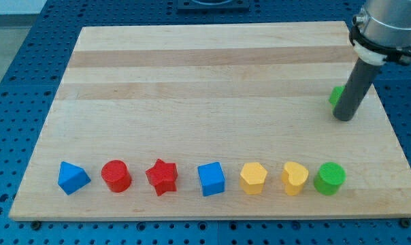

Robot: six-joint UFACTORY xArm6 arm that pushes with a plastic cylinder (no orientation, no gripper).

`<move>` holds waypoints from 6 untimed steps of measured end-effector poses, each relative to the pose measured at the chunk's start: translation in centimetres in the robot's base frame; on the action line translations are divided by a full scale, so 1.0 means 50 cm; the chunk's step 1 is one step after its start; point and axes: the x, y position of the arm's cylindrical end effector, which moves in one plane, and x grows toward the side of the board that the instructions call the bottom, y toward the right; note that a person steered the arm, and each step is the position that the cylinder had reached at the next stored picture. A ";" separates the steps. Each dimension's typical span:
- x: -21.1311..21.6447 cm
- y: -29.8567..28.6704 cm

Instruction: Push the green circle close to the green star

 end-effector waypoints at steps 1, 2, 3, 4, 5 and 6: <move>-0.025 0.000; 0.007 0.003; 0.113 0.015; 0.213 0.015; 0.260 -0.009; 0.298 -0.068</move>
